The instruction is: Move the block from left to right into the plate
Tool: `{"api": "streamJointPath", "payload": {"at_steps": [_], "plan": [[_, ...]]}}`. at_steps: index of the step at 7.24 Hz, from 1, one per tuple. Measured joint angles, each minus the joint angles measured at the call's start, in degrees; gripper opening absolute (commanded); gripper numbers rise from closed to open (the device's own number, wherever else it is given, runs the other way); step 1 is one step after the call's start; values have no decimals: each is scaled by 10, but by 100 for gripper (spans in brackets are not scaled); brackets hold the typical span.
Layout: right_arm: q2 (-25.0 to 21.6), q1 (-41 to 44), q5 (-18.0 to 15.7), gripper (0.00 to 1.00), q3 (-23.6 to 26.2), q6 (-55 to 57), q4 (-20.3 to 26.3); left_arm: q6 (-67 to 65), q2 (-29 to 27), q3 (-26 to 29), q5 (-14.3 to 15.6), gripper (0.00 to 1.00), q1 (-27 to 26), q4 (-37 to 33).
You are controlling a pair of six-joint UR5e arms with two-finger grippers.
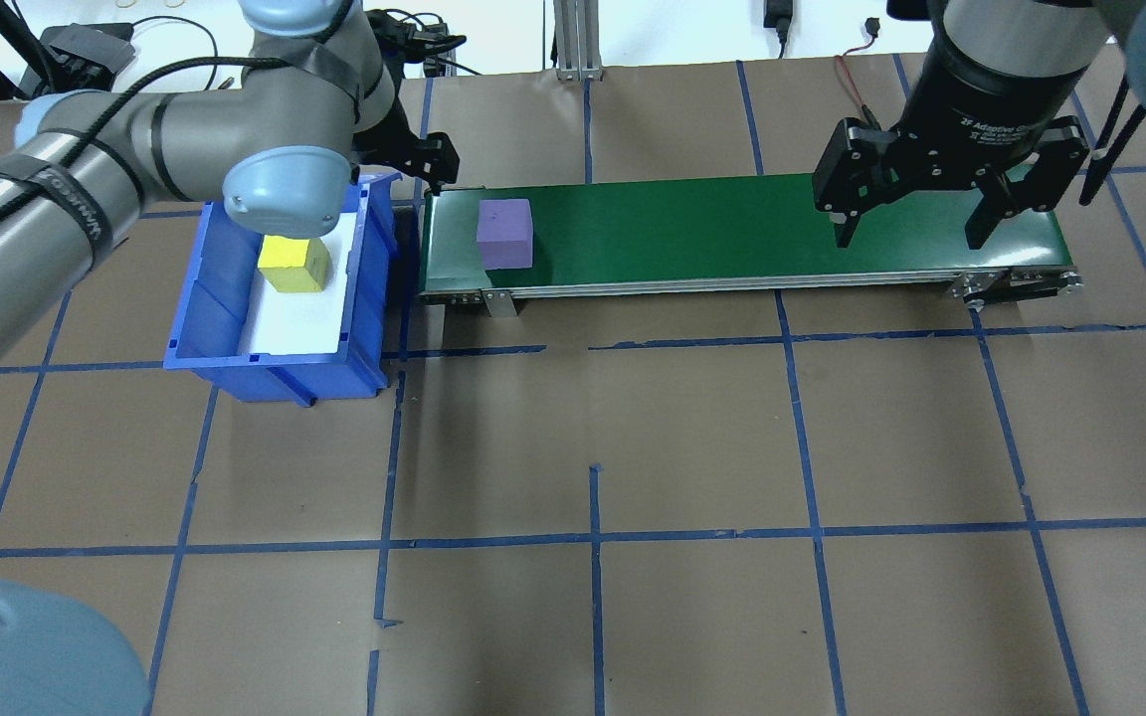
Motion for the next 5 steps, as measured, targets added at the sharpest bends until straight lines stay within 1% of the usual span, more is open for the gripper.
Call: {"api": "streamJointPath", "payload": {"at_steps": [1, 2, 3, 5], "plan": [[0, 0, 0, 100, 1, 0, 0, 62, 8, -1, 2, 100, 41, -2], [0, 0, 1, 100, 1, 0, 0, 100, 7, -2, -3, 100, 69, -3], [0, 0, 1, 100, 1, 0, 0, 113, -2, -6, -6, 100, 81, -4], [0, 0, 1, 100, 1, 0, 0, 110, -30, -15, -5, 100, 86, -4]]}}
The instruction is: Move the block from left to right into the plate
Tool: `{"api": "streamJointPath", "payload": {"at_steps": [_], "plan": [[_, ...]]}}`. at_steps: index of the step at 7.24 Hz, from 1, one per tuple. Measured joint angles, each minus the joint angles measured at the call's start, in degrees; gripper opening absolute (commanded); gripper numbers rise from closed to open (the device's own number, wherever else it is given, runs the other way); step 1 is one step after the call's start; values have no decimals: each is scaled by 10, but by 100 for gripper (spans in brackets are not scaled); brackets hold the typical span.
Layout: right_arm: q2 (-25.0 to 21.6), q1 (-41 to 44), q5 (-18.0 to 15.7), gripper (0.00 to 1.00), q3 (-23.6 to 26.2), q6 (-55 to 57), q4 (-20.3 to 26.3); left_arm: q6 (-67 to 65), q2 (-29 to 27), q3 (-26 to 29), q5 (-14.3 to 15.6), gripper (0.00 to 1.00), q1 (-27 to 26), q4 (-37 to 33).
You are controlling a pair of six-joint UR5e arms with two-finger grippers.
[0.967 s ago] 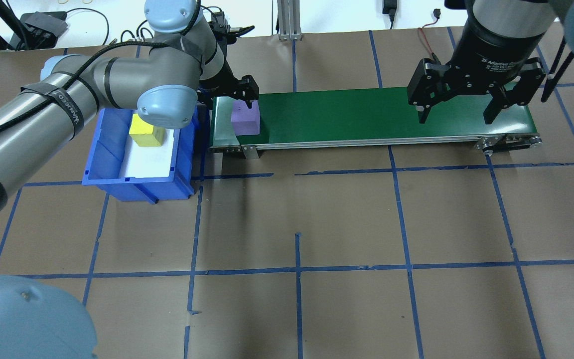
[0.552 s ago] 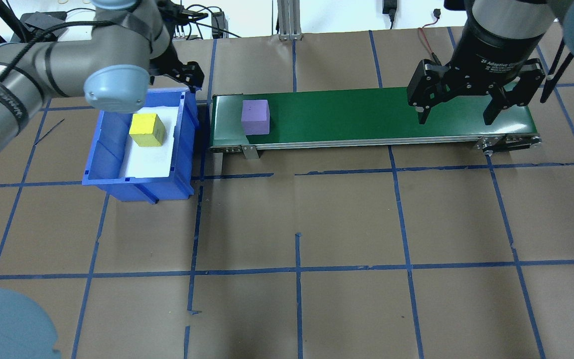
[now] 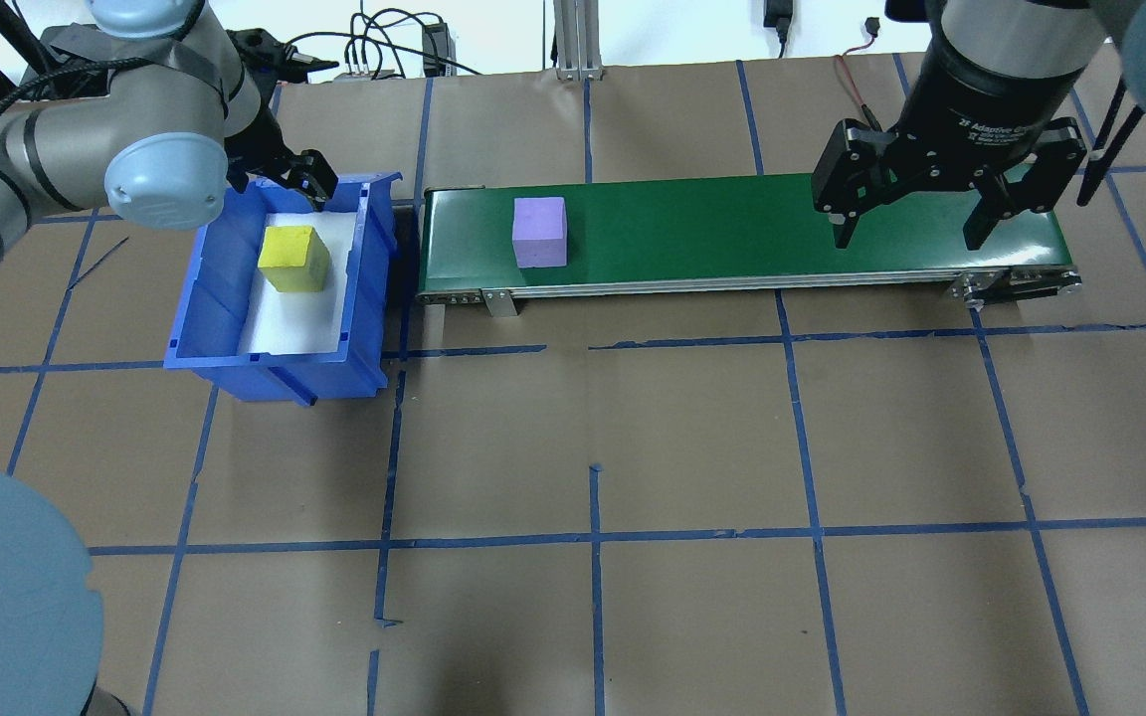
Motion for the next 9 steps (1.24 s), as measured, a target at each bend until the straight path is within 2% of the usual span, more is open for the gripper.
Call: {"api": "streamJointPath", "payload": {"at_steps": [4, 7, 8, 9], "plan": [[1, 0, -1, 100, 1, 0, 0, -2, -36, -4, 7, 100, 3, 0], [2, 0, -2, 100, 0, 0, 0, -2, -51, -9, 24, 99, 6, -1], [3, -2, -3, 100, -1, -5, -1, -1, -52, -11, 25, 79, 9, -1], [4, -7, -4, 100, -2, -17, -1, -1, -52, -12, 25, 53, 10, -1]]}}
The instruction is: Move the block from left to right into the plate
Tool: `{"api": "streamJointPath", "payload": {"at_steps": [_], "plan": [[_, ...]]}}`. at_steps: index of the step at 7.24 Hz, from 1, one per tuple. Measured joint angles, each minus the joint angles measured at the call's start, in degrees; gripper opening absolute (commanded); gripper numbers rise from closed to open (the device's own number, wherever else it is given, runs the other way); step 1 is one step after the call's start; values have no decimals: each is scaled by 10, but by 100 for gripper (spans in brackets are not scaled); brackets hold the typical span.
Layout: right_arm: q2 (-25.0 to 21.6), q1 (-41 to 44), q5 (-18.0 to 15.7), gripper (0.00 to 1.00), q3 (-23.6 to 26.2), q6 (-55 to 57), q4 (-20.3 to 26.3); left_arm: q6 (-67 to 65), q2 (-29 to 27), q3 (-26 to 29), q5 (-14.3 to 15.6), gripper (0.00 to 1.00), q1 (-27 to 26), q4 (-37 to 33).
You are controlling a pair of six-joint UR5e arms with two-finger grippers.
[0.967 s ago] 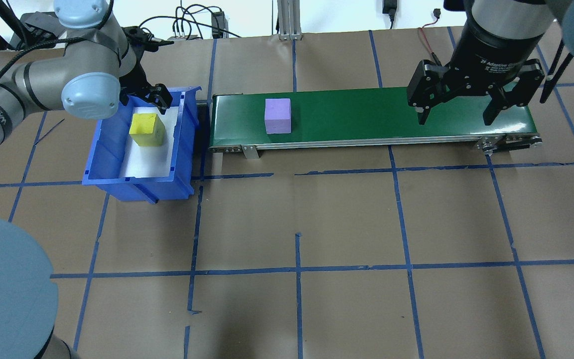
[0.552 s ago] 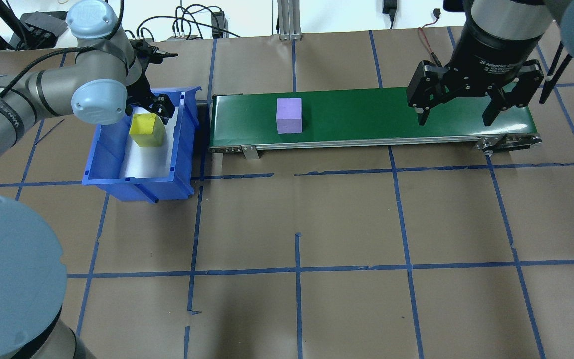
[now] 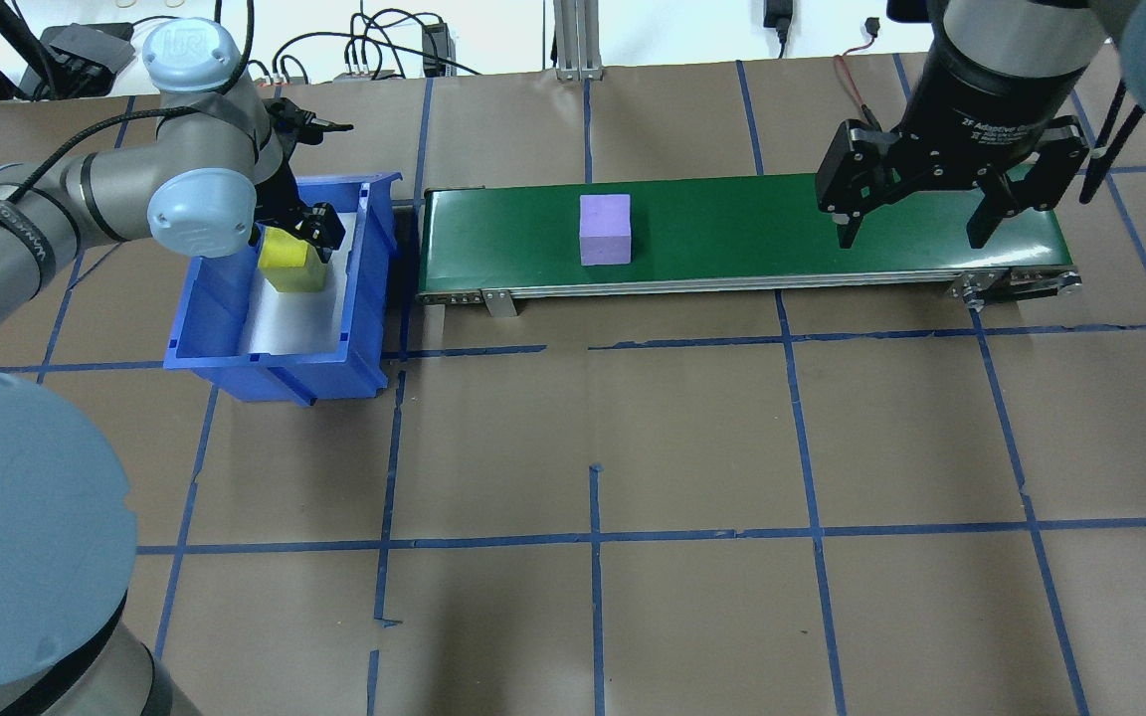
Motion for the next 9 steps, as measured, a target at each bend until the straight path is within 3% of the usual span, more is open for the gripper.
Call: {"api": "streamJointPath", "payload": {"at_steps": [1, 2, 5, 7, 9], "plan": [[1, -8, -1, 100, 0, -9, -2, -1, 0, 0, 0, 36, 0, 0], [10, -13, -7, 100, 4, -14, -2, -5, 1, 0, -1, 28, 1, 1], [59, -16, -19, 100, 24, -8, -43, -10, 34, 9, -11, 28, 1, -1], [104, -17, -21, 100, 50, -30, -100, -10, 109, 13, -56, 28, -2, -31], [142, -22, -21, 100, 54, -86, -145, -32, 144, 11, -111, 28, -20, -40]]}}
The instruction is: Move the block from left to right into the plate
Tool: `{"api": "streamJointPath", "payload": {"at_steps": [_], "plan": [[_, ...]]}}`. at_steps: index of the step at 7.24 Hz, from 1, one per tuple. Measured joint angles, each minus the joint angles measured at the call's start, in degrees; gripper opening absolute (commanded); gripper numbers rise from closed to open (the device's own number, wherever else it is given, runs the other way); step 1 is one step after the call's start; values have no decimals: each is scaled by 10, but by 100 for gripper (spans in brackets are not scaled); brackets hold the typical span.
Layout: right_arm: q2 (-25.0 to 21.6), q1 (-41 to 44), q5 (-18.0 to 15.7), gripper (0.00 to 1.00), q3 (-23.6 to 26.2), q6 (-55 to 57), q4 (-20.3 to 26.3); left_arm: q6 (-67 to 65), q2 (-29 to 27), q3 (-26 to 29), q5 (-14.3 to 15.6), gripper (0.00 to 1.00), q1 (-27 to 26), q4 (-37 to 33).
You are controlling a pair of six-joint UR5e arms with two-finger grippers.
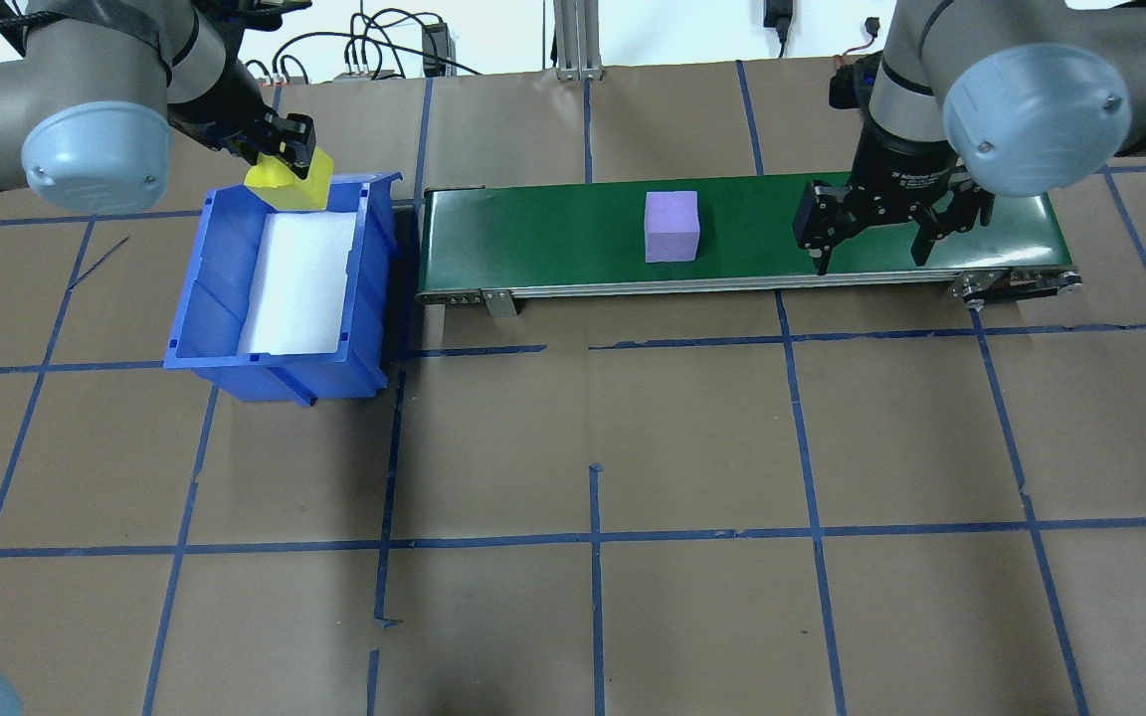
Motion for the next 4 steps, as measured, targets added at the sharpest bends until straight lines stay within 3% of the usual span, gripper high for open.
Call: {"api": "streamJointPath", "payload": {"at_steps": [2, 4], "plan": [[27, -28, -1, 100, -7, -98, -23, -63, -15, -7, -27, 28, -33, 14], [50, -75, 1, 99, -30, -238, -37, -128, -59, -8, -44, 28, -70, 71]]}}
